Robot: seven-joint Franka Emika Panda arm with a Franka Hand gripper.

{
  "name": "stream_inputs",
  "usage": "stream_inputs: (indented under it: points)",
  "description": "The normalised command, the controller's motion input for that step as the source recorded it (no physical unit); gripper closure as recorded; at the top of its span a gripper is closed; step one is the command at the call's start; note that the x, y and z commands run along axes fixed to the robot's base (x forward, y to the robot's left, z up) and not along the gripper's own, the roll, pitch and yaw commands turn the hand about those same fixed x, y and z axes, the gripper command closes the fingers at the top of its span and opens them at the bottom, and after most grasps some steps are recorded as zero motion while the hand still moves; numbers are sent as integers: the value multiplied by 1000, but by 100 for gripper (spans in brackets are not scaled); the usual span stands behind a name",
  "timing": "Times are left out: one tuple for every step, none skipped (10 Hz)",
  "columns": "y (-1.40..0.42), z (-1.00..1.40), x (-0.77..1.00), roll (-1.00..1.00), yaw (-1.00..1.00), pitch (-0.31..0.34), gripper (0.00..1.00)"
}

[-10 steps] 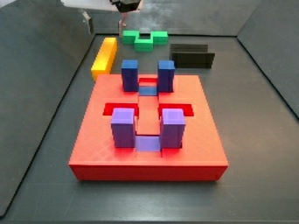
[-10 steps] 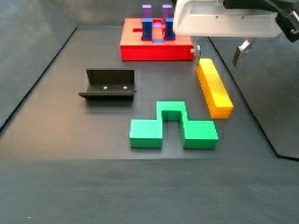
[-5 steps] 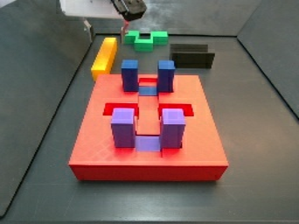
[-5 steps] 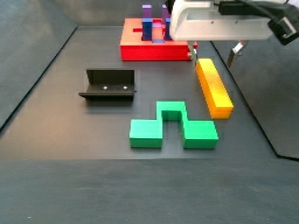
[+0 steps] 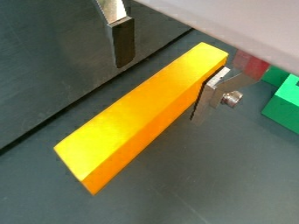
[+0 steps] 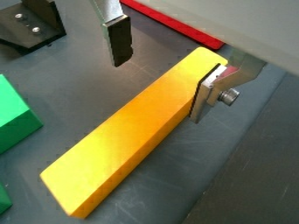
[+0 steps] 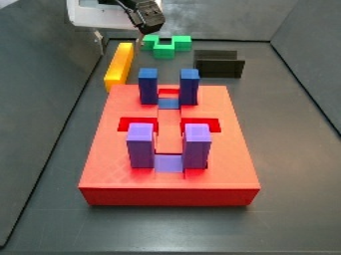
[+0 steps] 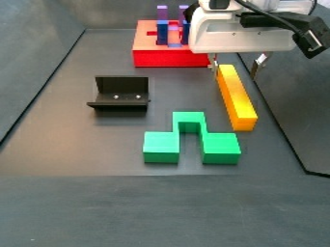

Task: Pick up the yellow object. Move up. Move to above the board. Insert the yellow object.
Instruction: Pick up the yellow object.

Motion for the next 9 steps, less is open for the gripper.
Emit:
stream_inputs:
  points:
    - [166, -77, 0, 39, 0, 0, 0]
    - [86, -137, 0, 34, 0, 0, 0]
    - [77, -154, 0, 37, 0, -3, 0]
    - [103, -123, 0, 34, 0, 0, 0]
    - [57, -180, 0, 46, 0, 0, 0]
    - [49, -251, 17, 44, 0, -4, 0]
    - [43, -280, 49, 40, 0, -9, 0]
    - [20, -311, 57, 33, 0, -14, 0]
    - [17, -274, 43, 49, 0, -11, 0]
